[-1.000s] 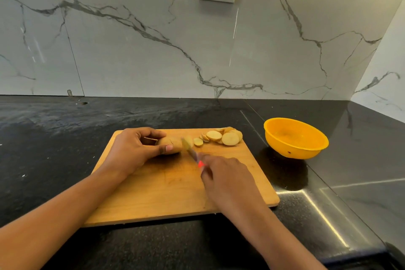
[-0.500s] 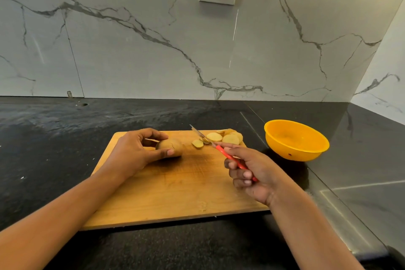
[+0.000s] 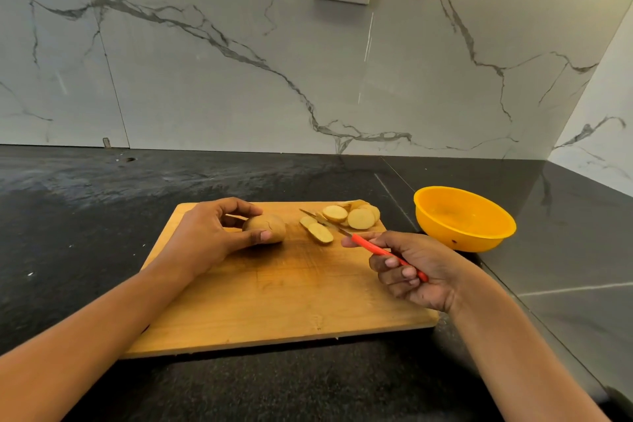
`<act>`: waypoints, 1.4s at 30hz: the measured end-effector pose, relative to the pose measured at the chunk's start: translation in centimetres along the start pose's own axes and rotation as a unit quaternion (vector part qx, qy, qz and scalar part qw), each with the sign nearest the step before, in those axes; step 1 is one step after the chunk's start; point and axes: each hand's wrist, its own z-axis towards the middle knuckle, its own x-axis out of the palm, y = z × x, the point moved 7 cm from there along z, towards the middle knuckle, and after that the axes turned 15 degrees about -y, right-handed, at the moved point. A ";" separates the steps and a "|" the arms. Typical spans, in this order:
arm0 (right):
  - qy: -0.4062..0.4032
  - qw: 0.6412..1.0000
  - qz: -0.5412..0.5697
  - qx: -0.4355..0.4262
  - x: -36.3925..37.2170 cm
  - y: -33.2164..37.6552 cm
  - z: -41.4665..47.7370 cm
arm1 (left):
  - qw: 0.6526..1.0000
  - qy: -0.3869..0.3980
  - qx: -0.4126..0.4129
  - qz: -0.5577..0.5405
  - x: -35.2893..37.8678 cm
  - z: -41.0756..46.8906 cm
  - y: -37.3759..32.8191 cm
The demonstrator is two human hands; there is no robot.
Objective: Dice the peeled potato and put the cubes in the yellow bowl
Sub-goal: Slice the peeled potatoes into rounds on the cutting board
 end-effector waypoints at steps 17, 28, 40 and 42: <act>-0.182 0.808 -0.401 -0.392 4.9 2.5 -4.1 | 1.000 -0.003 -0.010 -0.010 -0.2 -0.1 -0.1; -0.194 0.733 -0.507 -0.411 7.8 1.2 -3.7 | 0.999 -0.029 0.003 0.033 -0.5 -0.3 -0.4; -0.198 0.667 -0.561 -0.448 8.8 1.7 -3.2 | 0.995 -0.037 0.051 0.074 -0.8 -0.6 -1.1; -0.190 0.663 -0.573 -0.443 9.2 2.0 -2.9 | 0.994 -0.040 0.061 0.078 -0.8 -0.6 -1.2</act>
